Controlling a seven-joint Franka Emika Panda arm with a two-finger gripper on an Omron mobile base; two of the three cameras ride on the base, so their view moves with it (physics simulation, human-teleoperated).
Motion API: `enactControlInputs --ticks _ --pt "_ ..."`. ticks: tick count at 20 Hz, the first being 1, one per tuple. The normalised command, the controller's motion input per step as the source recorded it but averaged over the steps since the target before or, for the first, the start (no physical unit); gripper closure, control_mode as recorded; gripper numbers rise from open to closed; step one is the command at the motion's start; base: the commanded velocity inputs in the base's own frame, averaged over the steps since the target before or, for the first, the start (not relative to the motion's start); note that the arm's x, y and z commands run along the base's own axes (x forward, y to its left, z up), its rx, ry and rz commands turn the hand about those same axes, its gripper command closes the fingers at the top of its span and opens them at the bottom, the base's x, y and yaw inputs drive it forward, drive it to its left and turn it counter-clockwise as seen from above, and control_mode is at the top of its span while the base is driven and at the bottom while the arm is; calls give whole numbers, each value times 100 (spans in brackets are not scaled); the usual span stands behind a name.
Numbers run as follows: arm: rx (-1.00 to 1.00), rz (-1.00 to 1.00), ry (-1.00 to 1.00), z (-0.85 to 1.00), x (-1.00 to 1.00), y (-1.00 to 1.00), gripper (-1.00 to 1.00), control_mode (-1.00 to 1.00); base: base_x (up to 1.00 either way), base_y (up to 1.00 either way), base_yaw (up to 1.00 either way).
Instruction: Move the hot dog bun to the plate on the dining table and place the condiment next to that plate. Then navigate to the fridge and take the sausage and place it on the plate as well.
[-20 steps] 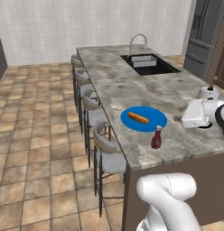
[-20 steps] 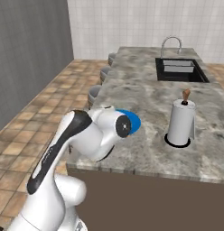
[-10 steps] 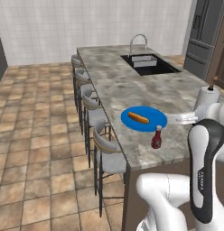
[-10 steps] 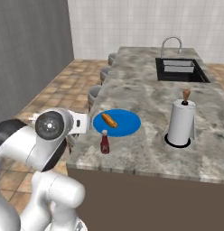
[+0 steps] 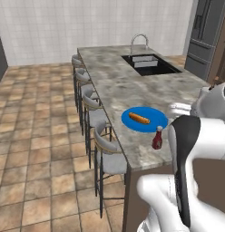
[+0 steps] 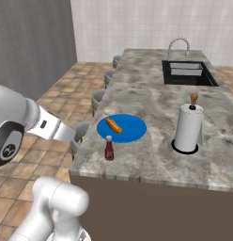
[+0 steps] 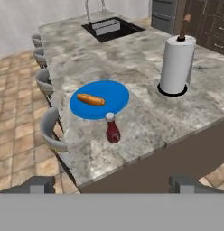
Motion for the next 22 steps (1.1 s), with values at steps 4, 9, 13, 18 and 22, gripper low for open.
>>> enactControlInputs --ticks 4,9,13,18,22 --pt "0 -12 11 -23 -2 0 -100 -100 0 0 0" --pt "0 0 0 -13 -3 -2 -100 -100 0 0 0" --pt "0 -2 -1 -4 -12 -6 -100 100 -58 -26 -18" --pt "0 0 0 0 0 0 -100 100 -65 -49 -56" --pt "0 0 0 0 0 0 -100 100 -27 -40 -74"
